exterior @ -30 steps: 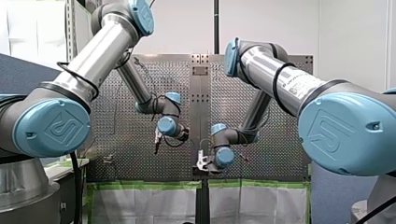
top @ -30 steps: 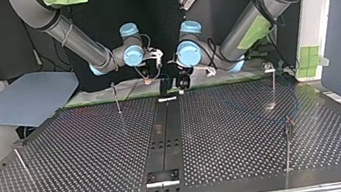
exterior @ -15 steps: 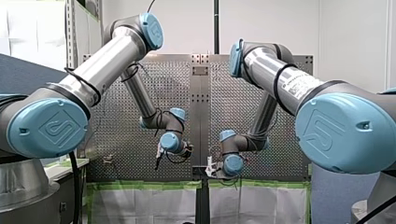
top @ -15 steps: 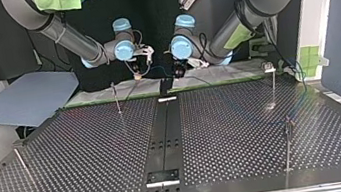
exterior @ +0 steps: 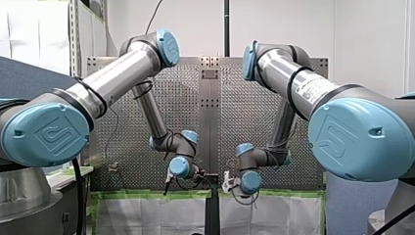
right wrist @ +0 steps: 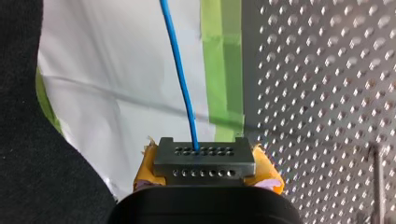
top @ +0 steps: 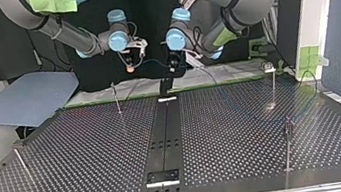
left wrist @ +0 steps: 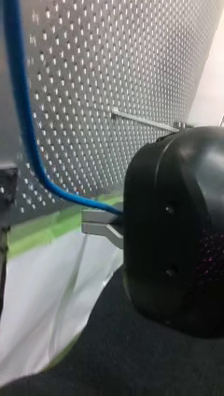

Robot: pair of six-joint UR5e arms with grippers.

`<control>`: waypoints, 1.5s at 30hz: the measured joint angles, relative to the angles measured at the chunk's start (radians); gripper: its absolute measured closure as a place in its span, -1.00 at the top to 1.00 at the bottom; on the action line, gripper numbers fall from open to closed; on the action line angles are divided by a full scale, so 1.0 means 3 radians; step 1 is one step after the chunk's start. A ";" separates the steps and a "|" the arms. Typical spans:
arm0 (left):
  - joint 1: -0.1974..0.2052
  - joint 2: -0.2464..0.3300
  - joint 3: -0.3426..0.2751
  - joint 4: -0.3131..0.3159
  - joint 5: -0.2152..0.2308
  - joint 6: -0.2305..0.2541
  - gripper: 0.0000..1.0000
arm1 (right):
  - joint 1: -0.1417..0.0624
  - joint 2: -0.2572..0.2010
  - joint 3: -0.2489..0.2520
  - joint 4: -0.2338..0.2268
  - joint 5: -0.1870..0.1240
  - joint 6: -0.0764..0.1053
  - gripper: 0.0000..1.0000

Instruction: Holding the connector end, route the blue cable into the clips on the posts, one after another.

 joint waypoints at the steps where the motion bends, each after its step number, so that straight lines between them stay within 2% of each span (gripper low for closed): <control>1: -0.0009 -0.0020 0.0000 0.0010 -0.0001 -0.0005 -1.00 | -0.0012 -0.0002 0.0024 -0.0024 0.0002 0.0009 -1.00; 10: -0.0107 -0.0050 0.0000 0.0150 -0.0001 -0.0095 -1.00 | -0.0133 -0.0115 0.0259 -0.0258 -0.0026 0.0031 -1.00; 16: -0.0172 -0.0051 0.0000 0.0242 -0.0004 -0.0214 -1.00 | -0.0239 -0.0245 0.0363 -0.0419 -0.0143 0.0028 -1.00; 23: -0.0250 -0.0051 0.0001 0.0296 -0.0027 -0.0325 -1.00 | -0.0458 -0.0271 0.0440 -0.0469 -0.0365 0.0007 -1.00; 29: -0.0314 -0.0052 0.0001 0.0404 -0.0021 -0.0480 -1.00 | -0.0625 -0.0277 0.0524 -0.0526 -0.0513 -0.0002 -1.00; 32: -0.0341 -0.0056 0.0001 0.0428 -0.0019 -0.0535 -1.00 | -0.0713 -0.0301 0.0560 -0.0544 -0.0528 -0.0006 -1.00; 35: -0.0372 -0.0095 0.0001 0.0447 -0.0016 -0.0578 -1.00 | -0.0772 -0.0360 0.0625 -0.0599 -0.0523 -0.0003 -1.00; 39: -0.0407 -0.0184 0.0001 0.0469 -0.0039 -0.0618 -1.00 | -0.0803 -0.0444 0.0702 -0.0665 -0.0509 0.0005 -1.00; 45: -0.0446 -0.0246 0.0043 0.0535 -0.0165 -0.0705 -1.00 | -0.0829 -0.0496 0.0810 -0.0766 -0.0496 0.0009 -1.00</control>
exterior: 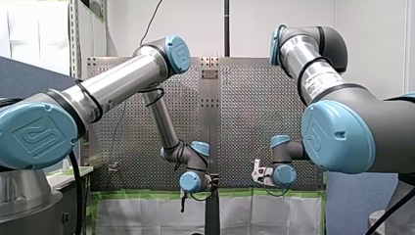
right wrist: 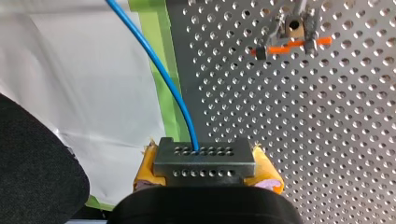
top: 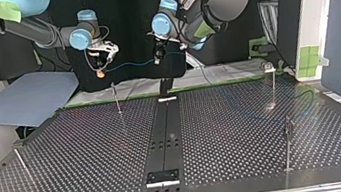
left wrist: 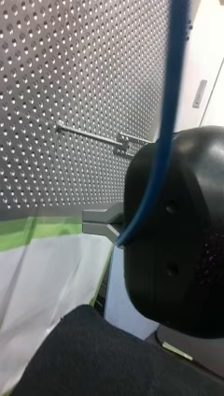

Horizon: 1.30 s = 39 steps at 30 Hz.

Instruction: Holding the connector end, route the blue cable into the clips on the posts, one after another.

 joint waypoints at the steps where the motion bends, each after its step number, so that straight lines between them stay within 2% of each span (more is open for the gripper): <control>1: -0.0015 -0.0003 0.0025 -0.0001 -0.0025 -0.0002 -1.00 | -0.0004 -0.0005 0.0014 -0.0023 0.0000 0.0001 -1.00; 10: -0.0246 -0.0014 0.0298 -0.0049 -0.0132 -0.0016 -1.00 | -0.0044 -0.0019 0.0046 -0.0093 -0.0009 0.0005 -1.00; 16: -0.0299 -0.0015 0.0408 -0.0058 -0.0152 -0.0067 -1.00 | -0.0109 -0.0022 0.0040 -0.0161 -0.0047 0.0034 -1.00; 23: -0.0312 -0.0023 0.0444 -0.0057 -0.0163 -0.0113 -1.00 | -0.0164 -0.0022 -0.0020 -0.0175 -0.0209 0.0053 -1.00; 27: -0.0335 -0.0092 0.0504 -0.0078 -0.0162 -0.0132 -1.00 | -0.0188 -0.0022 -0.0061 -0.0142 -0.0313 0.0049 -1.00; 32: -0.0384 -0.0217 0.0590 -0.0069 -0.0249 -0.0140 -1.00 | -0.0213 -0.0022 -0.0073 -0.0120 -0.0456 0.0008 -1.00; 39: -0.0421 -0.0254 0.0741 -0.0154 -0.0380 -0.0105 -1.00 | -0.0262 -0.0020 -0.0075 -0.0097 -0.0637 -0.0014 -1.00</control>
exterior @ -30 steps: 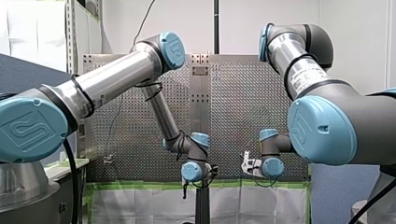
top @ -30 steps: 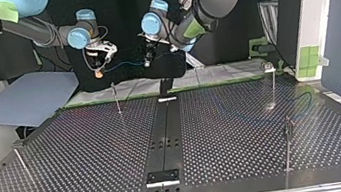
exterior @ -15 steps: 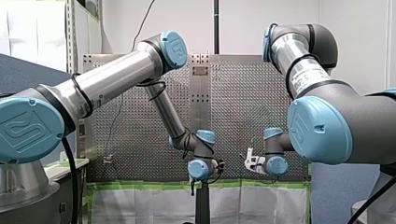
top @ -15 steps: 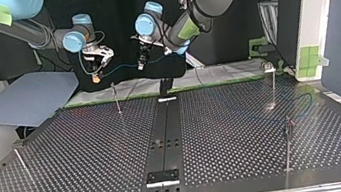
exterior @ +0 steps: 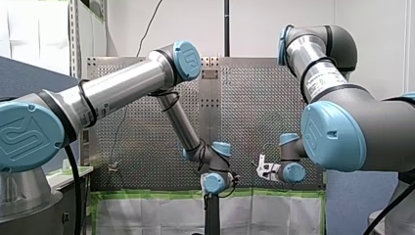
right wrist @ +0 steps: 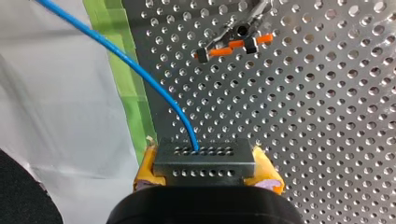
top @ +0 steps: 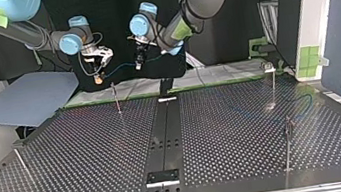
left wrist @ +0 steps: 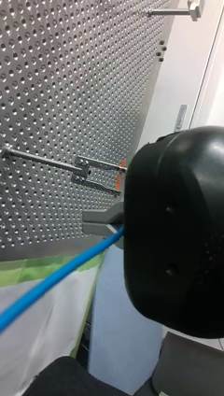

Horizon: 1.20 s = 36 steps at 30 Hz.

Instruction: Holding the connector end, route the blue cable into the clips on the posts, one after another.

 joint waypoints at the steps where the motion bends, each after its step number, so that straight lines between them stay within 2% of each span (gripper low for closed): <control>1: -0.0007 0.0000 0.0015 -0.0011 -0.0021 0.0023 -1.00 | -0.0004 0.0001 0.0000 0.0003 -0.0014 -0.0001 -1.00; 7: -0.0019 -0.0003 0.0056 -0.0019 -0.0096 0.0116 -1.00 | -0.0044 0.0000 -0.0001 0.0029 -0.0051 -0.0007 -1.00; 12: -0.0021 -0.0041 0.0109 -0.0012 -0.0083 0.0216 -1.00 | -0.0107 -0.0002 -0.0019 0.0062 -0.0056 0.0004 -1.00; 16: -0.0029 -0.0146 0.0221 -0.0074 -0.0062 0.0250 -1.00 | -0.0146 -0.0002 -0.0048 0.0109 -0.0057 0.0002 -1.00; 23: -0.0050 -0.0303 0.0419 -0.0119 -0.0085 0.0241 -1.00 | -0.0211 -0.0002 -0.0142 0.0233 -0.0061 -0.0011 -1.00; 29: -0.0068 -0.0322 0.0593 -0.0134 -0.0080 0.0168 -1.00 | -0.0272 -0.0002 -0.0230 0.0345 -0.0073 -0.0054 -1.00; 36: -0.0094 -0.0323 0.0745 -0.0164 -0.0052 0.0112 -1.00 | -0.0377 -0.0002 -0.0284 0.0365 -0.0144 -0.0057 -1.00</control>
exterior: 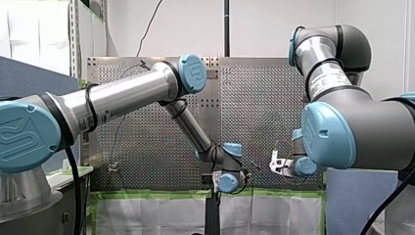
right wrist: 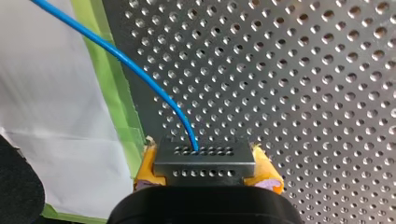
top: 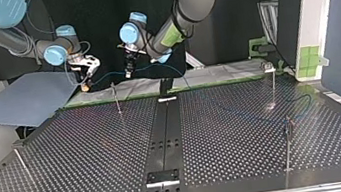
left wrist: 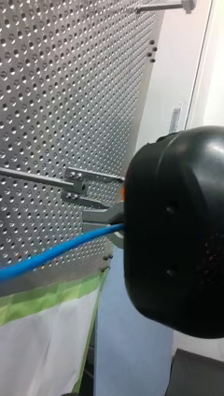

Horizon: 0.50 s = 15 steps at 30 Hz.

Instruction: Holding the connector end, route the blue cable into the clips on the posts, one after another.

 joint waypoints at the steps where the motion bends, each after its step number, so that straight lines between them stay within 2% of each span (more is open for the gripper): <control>1: -0.0004 -0.0002 0.0009 -0.0001 0.0007 -0.0005 -1.00 | -0.0019 0.0000 -0.0006 0.0000 -0.0019 0.0000 -1.00; 8: -0.0050 -0.0022 0.0020 0.0023 0.0046 -0.0044 -1.00 | -0.0135 0.0003 -0.0032 -0.0020 -0.0188 0.0010 -1.00; 15: -0.0048 -0.0120 0.0129 0.0039 0.0058 -0.0149 -1.00 | -0.0184 0.0005 -0.0079 -0.0007 -0.0387 0.0020 -1.00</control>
